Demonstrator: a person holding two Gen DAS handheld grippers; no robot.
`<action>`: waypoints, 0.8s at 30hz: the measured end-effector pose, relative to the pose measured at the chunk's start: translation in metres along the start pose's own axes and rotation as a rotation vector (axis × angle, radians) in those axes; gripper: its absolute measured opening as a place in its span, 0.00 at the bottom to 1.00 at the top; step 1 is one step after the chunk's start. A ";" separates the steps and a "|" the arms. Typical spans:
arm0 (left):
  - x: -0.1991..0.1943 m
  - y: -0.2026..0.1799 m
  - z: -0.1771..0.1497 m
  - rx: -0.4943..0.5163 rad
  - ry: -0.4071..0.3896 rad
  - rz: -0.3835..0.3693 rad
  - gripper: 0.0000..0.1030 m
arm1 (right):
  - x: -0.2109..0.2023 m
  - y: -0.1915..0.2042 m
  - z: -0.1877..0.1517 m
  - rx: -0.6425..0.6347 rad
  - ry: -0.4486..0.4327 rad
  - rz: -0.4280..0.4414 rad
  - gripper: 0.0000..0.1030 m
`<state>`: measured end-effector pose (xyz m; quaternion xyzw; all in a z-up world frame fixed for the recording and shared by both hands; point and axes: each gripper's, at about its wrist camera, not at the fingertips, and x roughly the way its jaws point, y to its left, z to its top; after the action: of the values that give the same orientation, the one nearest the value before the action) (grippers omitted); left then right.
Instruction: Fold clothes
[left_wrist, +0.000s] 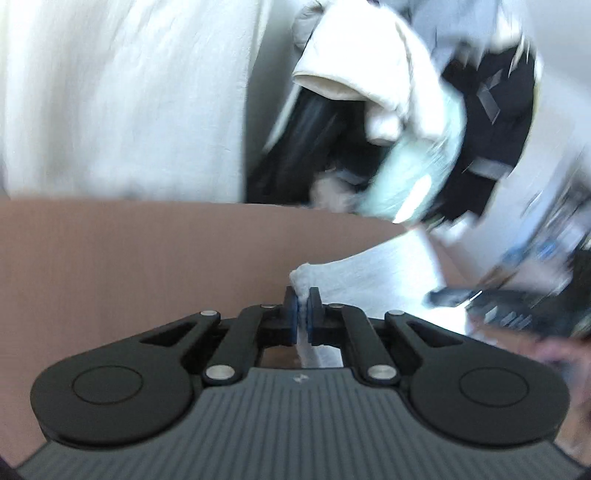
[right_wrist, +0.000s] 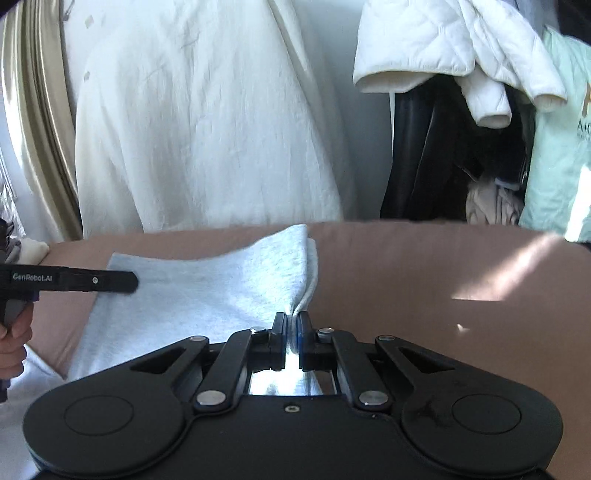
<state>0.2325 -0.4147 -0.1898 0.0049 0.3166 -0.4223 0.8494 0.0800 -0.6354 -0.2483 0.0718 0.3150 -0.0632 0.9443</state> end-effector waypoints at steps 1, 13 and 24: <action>0.010 -0.007 -0.004 0.055 0.053 0.074 0.11 | 0.008 0.000 -0.001 -0.011 0.032 -0.047 0.07; -0.081 0.028 -0.034 0.014 0.123 0.115 0.40 | -0.060 -0.054 -0.027 0.296 0.094 0.048 0.36; -0.150 0.019 -0.080 0.103 0.213 0.214 0.38 | -0.095 -0.029 -0.085 0.191 0.183 -0.074 0.06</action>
<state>0.1368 -0.2732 -0.1776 0.1268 0.3806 -0.3421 0.8497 -0.0502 -0.6416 -0.2611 0.1553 0.3950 -0.1206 0.8974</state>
